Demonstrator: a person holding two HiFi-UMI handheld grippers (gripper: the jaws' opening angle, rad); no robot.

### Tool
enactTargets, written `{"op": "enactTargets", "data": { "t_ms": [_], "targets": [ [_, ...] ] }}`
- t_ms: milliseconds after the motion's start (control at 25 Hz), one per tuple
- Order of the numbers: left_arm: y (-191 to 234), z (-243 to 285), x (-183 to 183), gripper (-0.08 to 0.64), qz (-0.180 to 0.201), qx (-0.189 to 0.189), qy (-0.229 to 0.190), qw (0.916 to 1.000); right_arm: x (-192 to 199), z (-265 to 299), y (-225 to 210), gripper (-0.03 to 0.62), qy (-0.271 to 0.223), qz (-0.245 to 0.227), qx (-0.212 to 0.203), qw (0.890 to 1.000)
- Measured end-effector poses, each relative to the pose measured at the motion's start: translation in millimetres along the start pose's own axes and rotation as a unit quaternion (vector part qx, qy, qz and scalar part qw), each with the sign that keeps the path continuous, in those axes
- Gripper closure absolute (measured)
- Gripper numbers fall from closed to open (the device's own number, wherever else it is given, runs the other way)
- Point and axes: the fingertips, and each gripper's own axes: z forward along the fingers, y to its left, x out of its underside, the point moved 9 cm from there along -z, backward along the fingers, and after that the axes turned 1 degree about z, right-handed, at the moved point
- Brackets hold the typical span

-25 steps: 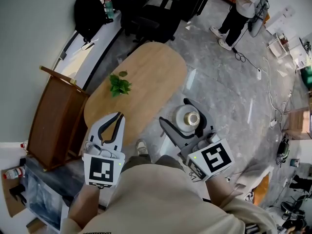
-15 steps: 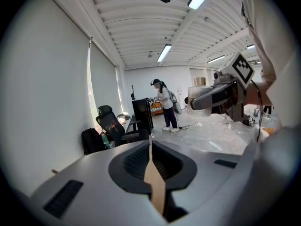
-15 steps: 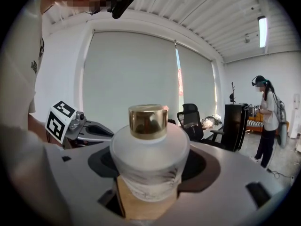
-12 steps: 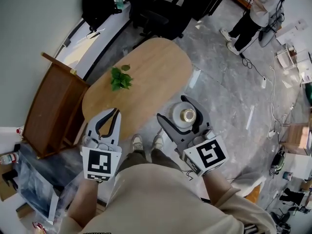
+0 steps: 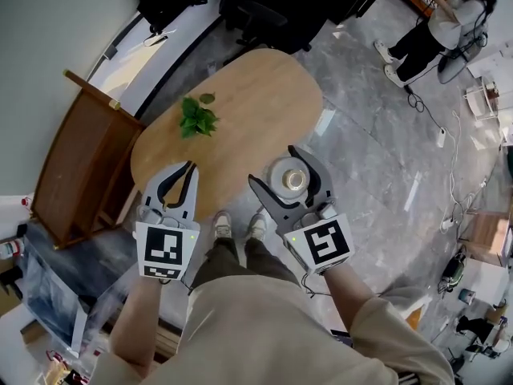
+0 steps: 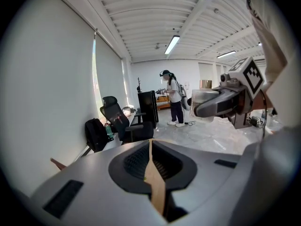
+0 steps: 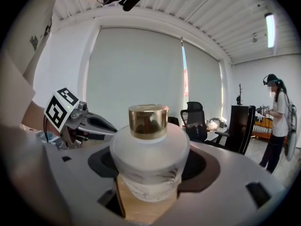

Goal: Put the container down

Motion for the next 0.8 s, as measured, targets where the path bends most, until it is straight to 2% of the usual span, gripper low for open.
{"op": "enactTargets", "data": {
  "t_ms": [400,600,800],
  "targets": [
    [1.4,54.6,54.6,0.541,-0.032,-0.002,0.027,0.9991,61.9,57.8,-1.8,0.258,0.011,0.006,-0.022,1.0],
    [1.8,76.7,82.1,0.541,-0.051,-0.008,0.025,0.9983,104.2,85.3,-0.7,0.258,0.012,0.037,-0.035,0.999],
    [1.1,103.4,119.7,0.541,-0.061,-0.008,0.03,0.9977,153.7,113.7,1.2,0.258,0.017,0.04,-0.029,0.999]
  ]
}}
